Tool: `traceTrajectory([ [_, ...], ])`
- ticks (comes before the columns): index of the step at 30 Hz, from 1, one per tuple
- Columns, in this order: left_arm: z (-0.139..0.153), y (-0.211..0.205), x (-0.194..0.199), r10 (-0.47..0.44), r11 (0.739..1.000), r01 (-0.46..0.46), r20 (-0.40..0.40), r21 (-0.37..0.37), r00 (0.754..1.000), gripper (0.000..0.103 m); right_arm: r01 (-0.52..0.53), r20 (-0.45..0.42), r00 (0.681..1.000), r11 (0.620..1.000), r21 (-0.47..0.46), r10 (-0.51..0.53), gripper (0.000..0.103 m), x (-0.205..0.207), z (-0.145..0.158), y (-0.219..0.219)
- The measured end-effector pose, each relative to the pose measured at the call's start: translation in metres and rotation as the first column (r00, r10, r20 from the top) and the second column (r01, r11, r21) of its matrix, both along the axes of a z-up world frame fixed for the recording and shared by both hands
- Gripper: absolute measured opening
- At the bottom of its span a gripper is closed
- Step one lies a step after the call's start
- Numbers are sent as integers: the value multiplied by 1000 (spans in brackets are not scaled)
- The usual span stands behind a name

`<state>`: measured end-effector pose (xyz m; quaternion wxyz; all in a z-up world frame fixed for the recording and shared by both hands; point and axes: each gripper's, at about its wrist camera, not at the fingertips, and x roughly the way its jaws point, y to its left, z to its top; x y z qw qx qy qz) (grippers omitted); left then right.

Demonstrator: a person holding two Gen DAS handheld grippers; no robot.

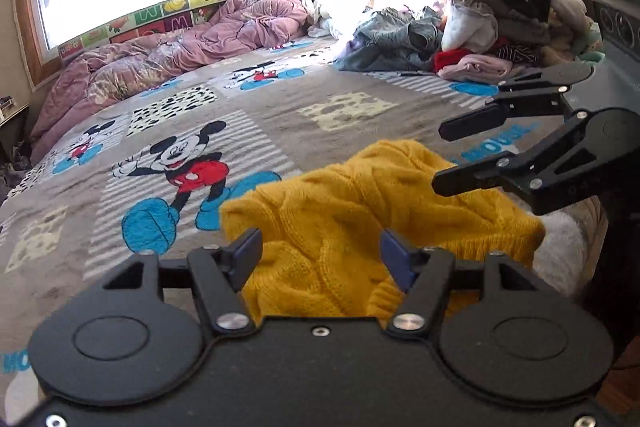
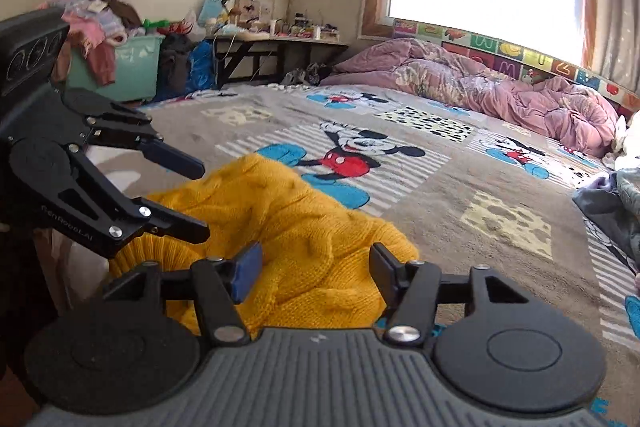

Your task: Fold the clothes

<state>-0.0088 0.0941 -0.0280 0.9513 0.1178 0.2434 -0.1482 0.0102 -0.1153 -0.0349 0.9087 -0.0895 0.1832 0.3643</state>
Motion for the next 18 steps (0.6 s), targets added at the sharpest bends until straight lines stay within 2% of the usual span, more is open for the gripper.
traceTrajectory([
  [1,7,2,7,7,1000,-7,13,-11,1000,65,18,9,1000,1000,23,-18,58,5,6,-2],
  [4,19,1,38,1,1000,0,21,-27,1000,60,28,20,999,1000,7,-28,55,26,10,11],
  [5,16,-1,47,-7,999,7,0,-33,1000,59,31,5,1000,1000,-1,-31,55,36,7,16],
  [6,11,-3,55,-18,999,17,-30,-39,999,59,33,-27,999,999,-21,-34,54,45,1,22],
  [7,-6,-6,61,-14,1000,13,-66,-17,998,58,34,-61,997,998,-50,-37,51,54,-8,26],
  [9,-48,-13,69,13,998,-5,-140,55,990,57,25,-75,997,996,-91,-32,49,59,-32,33],
  [10,-57,-8,69,30,999,-28,-148,18,988,57,18,-74,997,994,-109,-26,49,60,-45,35],
  [11,-61,0,66,48,997,-57,-144,-54,988,57,17,-77,997,993,-113,-26,49,61,-51,36],
  [12,-61,6,66,58,992,-74,-153,-100,986,57,20,-84,996,994,-107,-29,49,61,-51,36],
  [14,-57,1,66,45,997,-54,-148,-58,988,57,10,-79,997,992,-129,-20,49,61,-49,39],
  [16,-42,1,62,42,998,-49,-145,-43,988,58,-2,-56,998,988,-157,-7,49,57,-41,41],
  [18,-21,2,45,73,997,-74,-78,-15,994,55,18,-30,999,994,-110,-22,47,45,-23,29],
])
